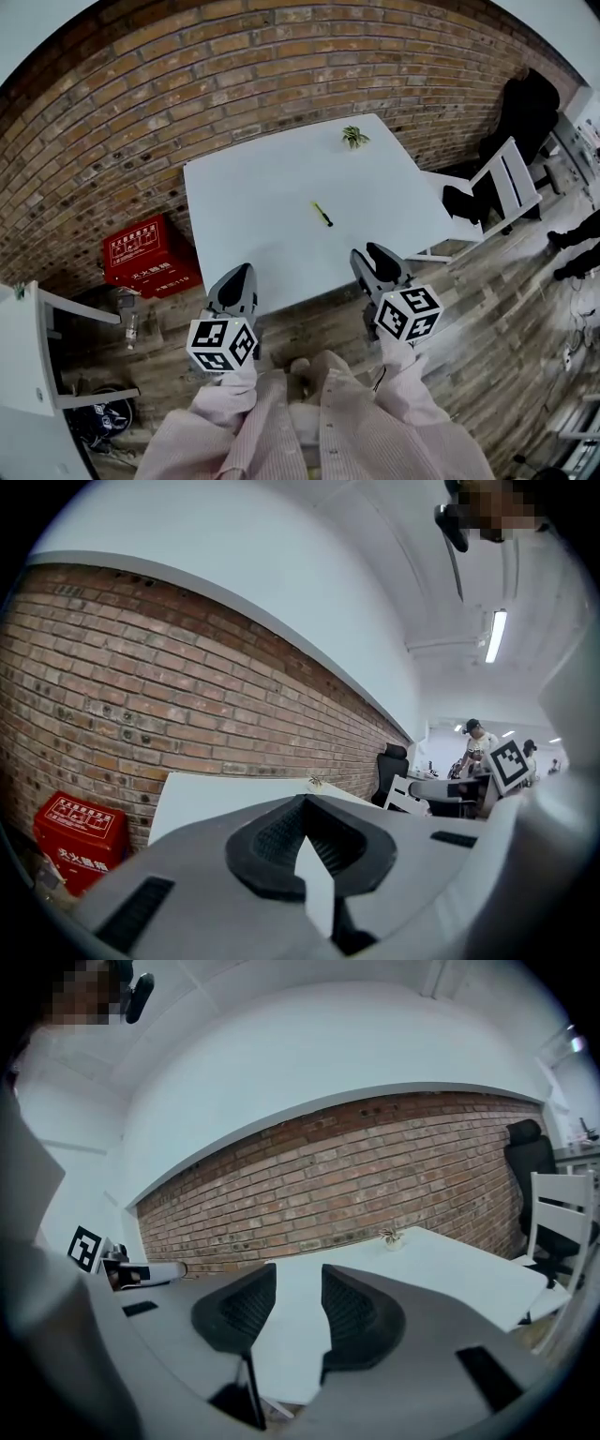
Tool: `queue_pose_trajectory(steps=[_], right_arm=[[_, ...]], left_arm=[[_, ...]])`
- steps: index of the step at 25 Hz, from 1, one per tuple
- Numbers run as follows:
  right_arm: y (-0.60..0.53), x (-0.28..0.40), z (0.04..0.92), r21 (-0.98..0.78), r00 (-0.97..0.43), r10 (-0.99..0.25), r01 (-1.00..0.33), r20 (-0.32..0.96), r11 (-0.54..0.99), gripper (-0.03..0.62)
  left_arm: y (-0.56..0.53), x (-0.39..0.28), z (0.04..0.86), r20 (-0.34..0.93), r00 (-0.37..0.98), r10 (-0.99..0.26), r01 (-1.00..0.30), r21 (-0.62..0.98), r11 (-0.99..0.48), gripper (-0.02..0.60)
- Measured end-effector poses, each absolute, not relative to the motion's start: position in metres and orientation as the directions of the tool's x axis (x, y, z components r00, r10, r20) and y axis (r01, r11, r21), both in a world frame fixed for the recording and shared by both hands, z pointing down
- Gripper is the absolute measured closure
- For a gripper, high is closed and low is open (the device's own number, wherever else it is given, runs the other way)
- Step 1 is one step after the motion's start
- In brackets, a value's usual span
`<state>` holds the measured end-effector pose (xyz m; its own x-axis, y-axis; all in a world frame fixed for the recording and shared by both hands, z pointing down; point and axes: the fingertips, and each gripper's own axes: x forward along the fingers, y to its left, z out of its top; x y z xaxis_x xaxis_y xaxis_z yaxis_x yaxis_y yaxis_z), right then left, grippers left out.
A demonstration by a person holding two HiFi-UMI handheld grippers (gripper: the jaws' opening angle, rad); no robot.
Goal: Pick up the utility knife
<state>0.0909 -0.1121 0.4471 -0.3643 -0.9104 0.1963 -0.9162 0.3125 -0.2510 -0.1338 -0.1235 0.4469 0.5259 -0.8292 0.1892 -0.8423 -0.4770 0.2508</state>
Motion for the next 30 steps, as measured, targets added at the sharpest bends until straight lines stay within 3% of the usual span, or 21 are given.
queue_pose_trajectory(steps=[14, 30], right_arm=[[-0.196, 0.103, 0.49, -0.278, -0.41, -0.861, -0.901, 0.3, 0.332, 0.441], [-0.281, 0.091, 0.567, -0.323, -0.55, -0.671, -0.835, 0.497, 0.446, 0.441]], left_arm=[[-0.189, -0.108, 0.485, 0.274, 0.512, -0.814, -0.849, 0.306, -0.431, 0.589], [-0.259, -0.074, 0.54, 0.403, 0.446, -0.8, -0.877, 0.378, -0.298, 0.589]])
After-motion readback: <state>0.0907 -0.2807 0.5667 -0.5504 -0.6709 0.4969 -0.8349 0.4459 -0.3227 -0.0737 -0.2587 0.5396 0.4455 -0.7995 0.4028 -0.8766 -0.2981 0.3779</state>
